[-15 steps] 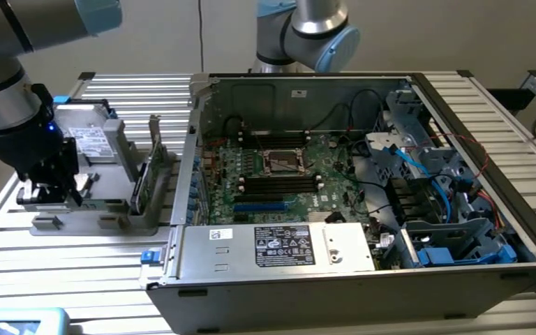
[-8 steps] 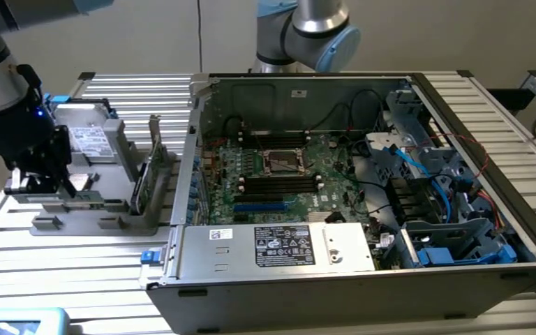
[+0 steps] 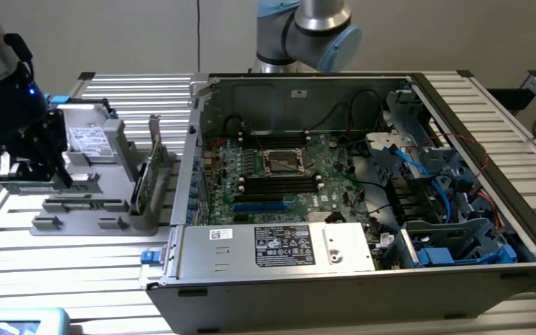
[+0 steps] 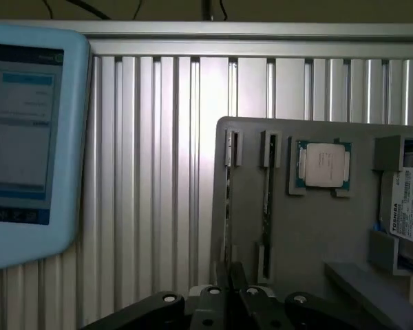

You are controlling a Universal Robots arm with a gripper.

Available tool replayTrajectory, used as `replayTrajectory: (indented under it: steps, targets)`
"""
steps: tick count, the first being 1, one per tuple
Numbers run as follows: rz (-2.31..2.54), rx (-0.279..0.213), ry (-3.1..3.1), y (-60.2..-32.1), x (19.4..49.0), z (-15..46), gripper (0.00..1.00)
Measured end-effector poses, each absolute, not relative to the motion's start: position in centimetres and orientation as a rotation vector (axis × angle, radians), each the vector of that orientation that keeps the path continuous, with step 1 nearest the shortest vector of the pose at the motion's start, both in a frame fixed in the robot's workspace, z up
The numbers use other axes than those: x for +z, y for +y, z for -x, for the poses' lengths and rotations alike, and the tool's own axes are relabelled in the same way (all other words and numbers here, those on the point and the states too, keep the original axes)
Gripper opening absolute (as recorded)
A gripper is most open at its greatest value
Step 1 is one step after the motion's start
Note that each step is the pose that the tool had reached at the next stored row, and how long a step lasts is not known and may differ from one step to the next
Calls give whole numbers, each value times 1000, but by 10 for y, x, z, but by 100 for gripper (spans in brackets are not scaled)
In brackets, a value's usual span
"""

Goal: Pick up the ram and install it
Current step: 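Pick up the ram and move it above insertion slot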

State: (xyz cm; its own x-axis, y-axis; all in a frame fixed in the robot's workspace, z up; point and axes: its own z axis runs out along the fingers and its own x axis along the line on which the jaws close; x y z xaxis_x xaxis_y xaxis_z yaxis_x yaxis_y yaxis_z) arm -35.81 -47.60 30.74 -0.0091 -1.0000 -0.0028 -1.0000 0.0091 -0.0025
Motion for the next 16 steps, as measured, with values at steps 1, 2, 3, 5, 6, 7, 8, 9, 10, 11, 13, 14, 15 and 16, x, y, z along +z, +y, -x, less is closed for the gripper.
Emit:
replayTrajectory:
  steps: [1, 2, 3, 5, 6, 7, 8, 9, 10, 11, 13, 14, 15, 16]
  targets:
    - [2209, 1, 2229, -478, 312, 356, 13]
    - [2209, 1, 2229, -479, 316, 353, 13]
    - [2210, 2, 2229, -481, 321, 351, 13]
    - [2210, 3, 2229, -484, 330, 346, 13]
    - [2211, 4, 2229, -485, 335, 343, 13]
    - [2211, 4, 2229, -487, 339, 340, 13]
    - [2212, 5, 2229, -488, 344, 337, 13]
    - [2212, 6, 2229, -490, 348, 335, 13]
    - [2213, 6, 2229, -491, 353, 332, 13]
    - [2213, 7, 2229, -492, 357, 329, 13]
    - [2214, 9, 2229, -495, 367, 324, 13]
    - [2214, 9, 2228, -497, 371, 322, 13]
    - [2215, 10, 2228, -498, 375, 319, 13]
    - [2215, 11, 2228, -500, 380, 316, 13]
